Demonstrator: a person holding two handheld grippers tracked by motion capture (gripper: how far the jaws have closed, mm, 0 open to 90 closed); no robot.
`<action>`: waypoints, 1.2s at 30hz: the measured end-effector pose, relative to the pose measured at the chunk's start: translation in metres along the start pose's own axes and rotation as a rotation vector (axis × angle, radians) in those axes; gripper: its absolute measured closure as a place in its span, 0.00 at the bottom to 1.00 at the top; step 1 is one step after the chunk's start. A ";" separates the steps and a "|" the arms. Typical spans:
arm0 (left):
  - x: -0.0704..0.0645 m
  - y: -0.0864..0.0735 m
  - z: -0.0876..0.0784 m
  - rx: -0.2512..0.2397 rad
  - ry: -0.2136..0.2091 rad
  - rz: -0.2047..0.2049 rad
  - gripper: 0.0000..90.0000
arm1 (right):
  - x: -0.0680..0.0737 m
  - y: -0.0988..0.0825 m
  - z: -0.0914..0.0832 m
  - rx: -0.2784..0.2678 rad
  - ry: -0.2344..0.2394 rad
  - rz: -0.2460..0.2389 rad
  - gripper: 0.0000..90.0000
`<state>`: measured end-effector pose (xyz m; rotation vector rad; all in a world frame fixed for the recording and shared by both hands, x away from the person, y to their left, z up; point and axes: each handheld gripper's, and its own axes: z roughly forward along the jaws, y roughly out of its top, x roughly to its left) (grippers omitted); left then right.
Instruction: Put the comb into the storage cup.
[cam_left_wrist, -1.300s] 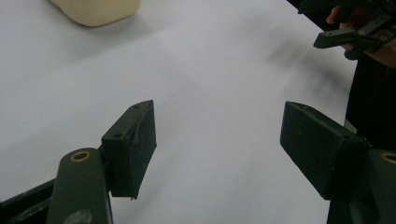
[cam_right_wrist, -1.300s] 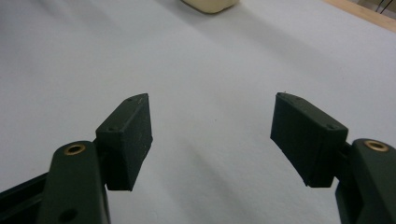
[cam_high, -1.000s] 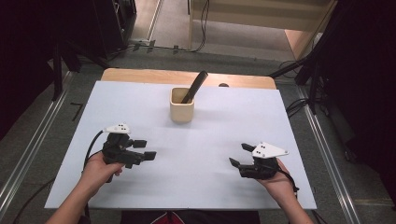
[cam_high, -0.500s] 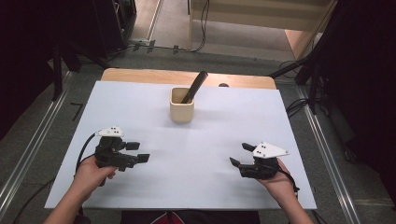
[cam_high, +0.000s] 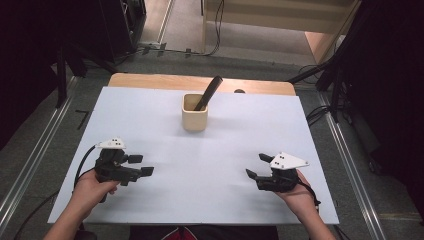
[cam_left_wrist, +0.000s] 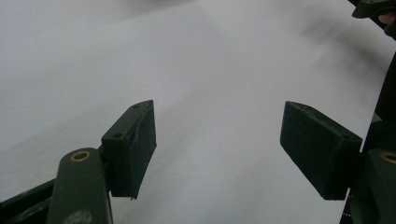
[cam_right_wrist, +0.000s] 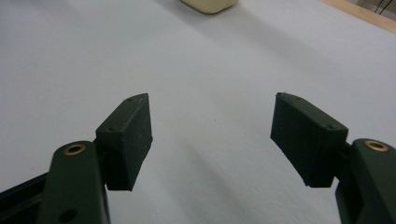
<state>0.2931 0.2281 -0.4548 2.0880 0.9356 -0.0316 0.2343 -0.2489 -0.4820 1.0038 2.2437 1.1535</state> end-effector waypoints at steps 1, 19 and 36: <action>0.001 0.000 0.000 0.003 0.001 -0.002 0.31 | 0.000 0.000 0.000 0.000 0.000 -0.003 0.30; 0.004 0.000 0.005 0.026 -0.008 -0.006 0.31 | 0.000 0.000 0.000 0.002 0.005 -0.006 0.30; 0.005 0.000 0.004 0.019 -0.014 -0.009 0.31 | 0.000 0.000 0.001 0.001 0.012 -0.008 0.30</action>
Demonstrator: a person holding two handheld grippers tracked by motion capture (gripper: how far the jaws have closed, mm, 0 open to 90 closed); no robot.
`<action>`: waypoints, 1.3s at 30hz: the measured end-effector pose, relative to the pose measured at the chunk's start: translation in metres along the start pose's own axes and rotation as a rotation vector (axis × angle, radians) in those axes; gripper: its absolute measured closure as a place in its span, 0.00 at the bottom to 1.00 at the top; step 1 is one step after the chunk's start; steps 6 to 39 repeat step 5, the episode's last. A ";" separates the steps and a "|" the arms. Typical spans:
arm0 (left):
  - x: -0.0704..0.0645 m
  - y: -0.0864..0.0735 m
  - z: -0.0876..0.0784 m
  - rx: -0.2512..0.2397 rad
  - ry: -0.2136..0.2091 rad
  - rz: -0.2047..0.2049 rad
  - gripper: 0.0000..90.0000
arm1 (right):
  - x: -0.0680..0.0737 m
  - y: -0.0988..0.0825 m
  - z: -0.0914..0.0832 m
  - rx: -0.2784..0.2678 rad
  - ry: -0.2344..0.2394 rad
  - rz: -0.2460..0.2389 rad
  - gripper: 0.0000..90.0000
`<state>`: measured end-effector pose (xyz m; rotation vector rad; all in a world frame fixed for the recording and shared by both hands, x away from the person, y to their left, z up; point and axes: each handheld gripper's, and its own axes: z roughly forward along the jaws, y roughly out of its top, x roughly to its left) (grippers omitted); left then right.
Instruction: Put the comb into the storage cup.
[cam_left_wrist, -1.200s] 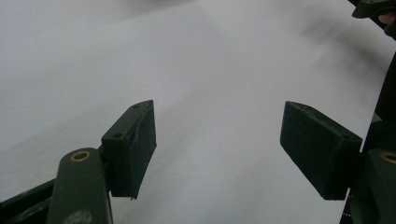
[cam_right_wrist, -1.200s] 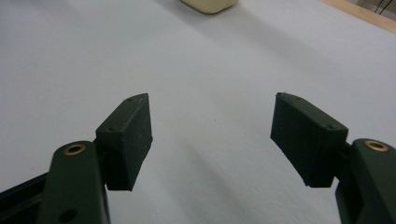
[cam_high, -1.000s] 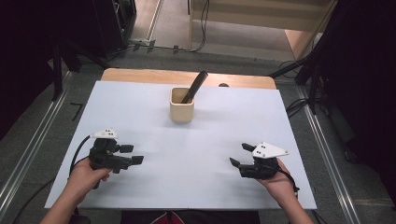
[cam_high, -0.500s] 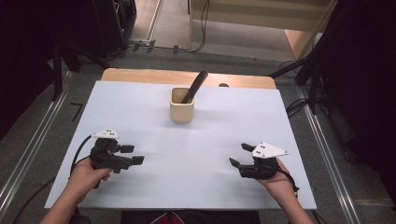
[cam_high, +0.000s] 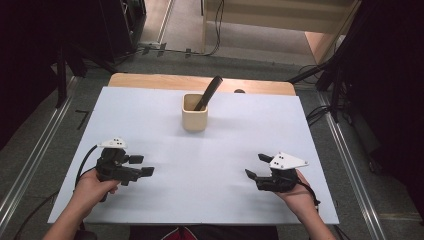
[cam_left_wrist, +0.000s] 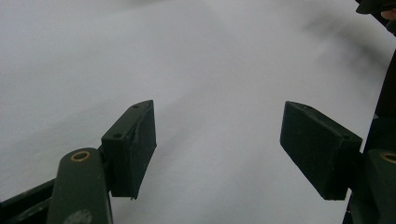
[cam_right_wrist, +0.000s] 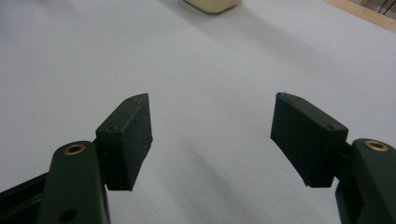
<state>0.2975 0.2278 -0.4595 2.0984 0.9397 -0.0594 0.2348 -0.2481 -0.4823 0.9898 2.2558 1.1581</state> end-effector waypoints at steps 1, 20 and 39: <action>0.000 0.000 0.000 0.001 0.001 -0.001 0.31 | 0.000 0.000 0.000 0.000 -0.001 0.000 0.30; 0.000 0.000 0.000 -0.004 0.000 -0.003 0.31 | 0.000 0.000 0.000 0.004 -0.003 0.000 0.30; 0.000 0.000 0.000 -0.004 0.000 -0.003 0.31 | 0.000 0.000 0.000 0.004 -0.003 0.000 0.30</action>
